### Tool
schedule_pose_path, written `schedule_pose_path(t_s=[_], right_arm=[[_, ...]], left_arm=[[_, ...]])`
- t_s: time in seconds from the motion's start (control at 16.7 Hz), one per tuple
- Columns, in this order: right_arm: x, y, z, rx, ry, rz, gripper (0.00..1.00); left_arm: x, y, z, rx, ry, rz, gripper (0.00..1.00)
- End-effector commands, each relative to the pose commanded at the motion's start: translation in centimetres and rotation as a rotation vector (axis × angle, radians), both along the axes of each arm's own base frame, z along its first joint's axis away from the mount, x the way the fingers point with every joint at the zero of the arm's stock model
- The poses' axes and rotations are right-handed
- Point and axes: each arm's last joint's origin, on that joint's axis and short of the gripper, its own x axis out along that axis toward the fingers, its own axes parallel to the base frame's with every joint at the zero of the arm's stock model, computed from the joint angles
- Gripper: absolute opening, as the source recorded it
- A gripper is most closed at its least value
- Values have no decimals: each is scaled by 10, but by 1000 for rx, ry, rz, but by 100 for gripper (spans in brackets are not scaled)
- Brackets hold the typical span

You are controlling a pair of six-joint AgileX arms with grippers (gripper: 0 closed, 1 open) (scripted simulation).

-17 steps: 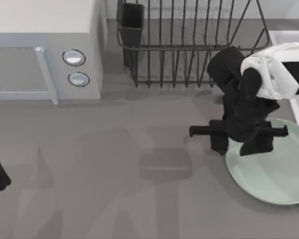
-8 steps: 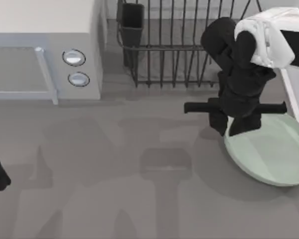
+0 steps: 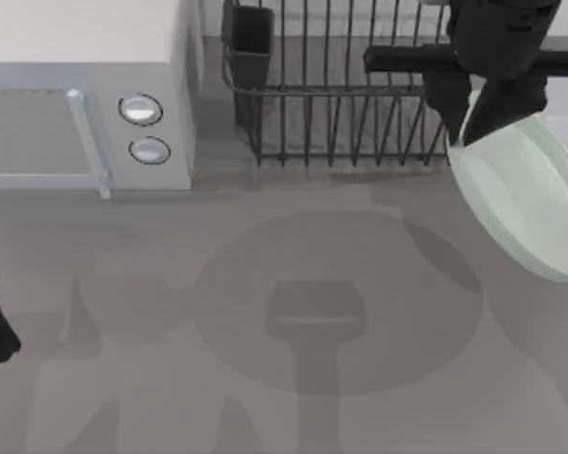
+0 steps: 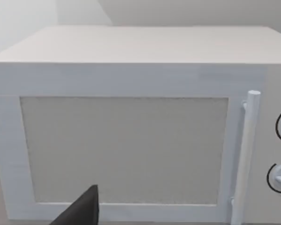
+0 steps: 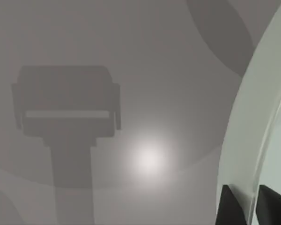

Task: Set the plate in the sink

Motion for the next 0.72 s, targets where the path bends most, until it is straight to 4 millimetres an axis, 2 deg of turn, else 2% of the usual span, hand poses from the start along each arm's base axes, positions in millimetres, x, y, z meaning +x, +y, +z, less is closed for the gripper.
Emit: schedule_pose_path(t_s=[0.12,0.3,0.6,0.72], right_arm=[[-10,-6,26,3,-6,0,0],[-19,-13,46,8,-15,0,0],[-20,-11,46,8,-15,4,0],[-15,-15,44,7,-15,4,0]], left_arm=[[0,0,0,0,0,0,100],[0,0,0,0,0,0,100],[0,0,0,0,0,0,100],[0,0,0,0,0,0,100]])
